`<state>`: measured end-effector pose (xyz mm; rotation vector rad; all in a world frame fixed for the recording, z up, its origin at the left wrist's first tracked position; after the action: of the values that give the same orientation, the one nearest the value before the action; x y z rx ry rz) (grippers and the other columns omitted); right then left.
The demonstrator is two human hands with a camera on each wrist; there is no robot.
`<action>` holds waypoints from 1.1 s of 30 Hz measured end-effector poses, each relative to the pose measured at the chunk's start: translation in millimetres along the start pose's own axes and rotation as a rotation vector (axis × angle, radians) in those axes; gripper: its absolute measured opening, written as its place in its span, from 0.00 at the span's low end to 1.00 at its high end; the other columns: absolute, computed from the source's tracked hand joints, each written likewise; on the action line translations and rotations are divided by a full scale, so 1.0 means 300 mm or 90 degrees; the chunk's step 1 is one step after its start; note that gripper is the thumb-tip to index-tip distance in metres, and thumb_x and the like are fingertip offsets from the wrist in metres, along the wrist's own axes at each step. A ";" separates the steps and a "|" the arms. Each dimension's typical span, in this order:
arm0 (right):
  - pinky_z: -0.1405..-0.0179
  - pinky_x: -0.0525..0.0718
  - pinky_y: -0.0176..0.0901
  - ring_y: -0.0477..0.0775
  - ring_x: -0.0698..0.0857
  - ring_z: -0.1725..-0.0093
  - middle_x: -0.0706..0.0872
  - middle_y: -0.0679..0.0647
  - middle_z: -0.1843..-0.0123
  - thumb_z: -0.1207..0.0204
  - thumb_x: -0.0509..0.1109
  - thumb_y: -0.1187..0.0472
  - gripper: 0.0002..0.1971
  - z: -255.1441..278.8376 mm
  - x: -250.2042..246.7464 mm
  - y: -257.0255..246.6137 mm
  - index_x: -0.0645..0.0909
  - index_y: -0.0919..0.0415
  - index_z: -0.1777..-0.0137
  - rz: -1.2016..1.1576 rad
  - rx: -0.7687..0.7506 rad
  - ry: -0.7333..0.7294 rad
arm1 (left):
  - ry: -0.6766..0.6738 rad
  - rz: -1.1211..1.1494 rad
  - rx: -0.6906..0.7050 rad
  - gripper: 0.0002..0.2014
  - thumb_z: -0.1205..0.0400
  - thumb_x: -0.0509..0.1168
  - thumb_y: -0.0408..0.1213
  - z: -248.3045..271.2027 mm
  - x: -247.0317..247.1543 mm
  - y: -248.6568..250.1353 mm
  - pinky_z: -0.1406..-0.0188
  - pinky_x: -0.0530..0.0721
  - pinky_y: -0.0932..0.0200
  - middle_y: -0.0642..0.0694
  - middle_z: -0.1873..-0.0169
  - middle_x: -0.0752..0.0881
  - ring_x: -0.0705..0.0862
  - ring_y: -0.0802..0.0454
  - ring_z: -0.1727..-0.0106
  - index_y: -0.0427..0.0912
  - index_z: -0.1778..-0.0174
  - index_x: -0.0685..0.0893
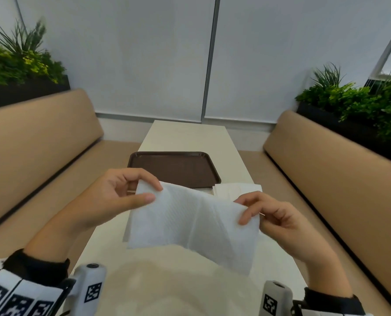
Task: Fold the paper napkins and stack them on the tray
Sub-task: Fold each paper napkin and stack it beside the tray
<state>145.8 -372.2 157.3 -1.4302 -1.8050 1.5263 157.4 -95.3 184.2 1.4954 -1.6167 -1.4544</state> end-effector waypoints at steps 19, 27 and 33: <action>0.57 0.79 0.27 0.36 0.86 0.58 0.91 0.41 0.56 0.28 0.77 0.60 0.05 -0.048 0.099 0.113 0.92 0.55 0.52 0.157 0.139 -0.040 | -0.092 -0.240 0.020 0.13 0.24 0.63 0.35 -0.096 0.117 0.073 0.48 0.81 0.68 0.60 0.52 0.90 0.87 0.62 0.46 0.55 0.56 0.92; 0.59 0.87 0.37 0.55 0.87 0.58 0.89 0.63 0.50 0.28 0.74 0.73 0.08 0.042 -0.305 0.448 0.87 0.62 0.53 -0.003 0.329 0.264 | -0.028 0.058 -0.268 0.17 0.25 0.70 0.21 -0.276 0.323 -0.348 0.59 0.85 0.69 0.44 0.49 0.90 0.90 0.56 0.57 0.45 0.45 0.87; 0.72 0.81 0.33 0.44 0.84 0.71 0.84 0.56 0.60 0.26 0.73 0.70 0.07 0.026 -0.536 0.649 0.86 0.60 0.51 0.120 0.435 0.382 | 0.033 0.050 -0.305 0.14 0.25 0.70 0.22 -0.516 0.550 -0.616 0.54 0.86 0.63 0.41 0.41 0.85 0.85 0.48 0.50 0.43 0.48 0.86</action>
<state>293.1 -534.6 31.5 -1.4885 -0.7199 1.3865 319.8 -270.4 16.2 1.1693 -1.1702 -1.6012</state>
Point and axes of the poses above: each hand's wrist, its own z-axis away from the middle knuckle, its own x-axis out of the palm, y = z × x, the point moved 7 cm from there along -z, towards the middle knuckle
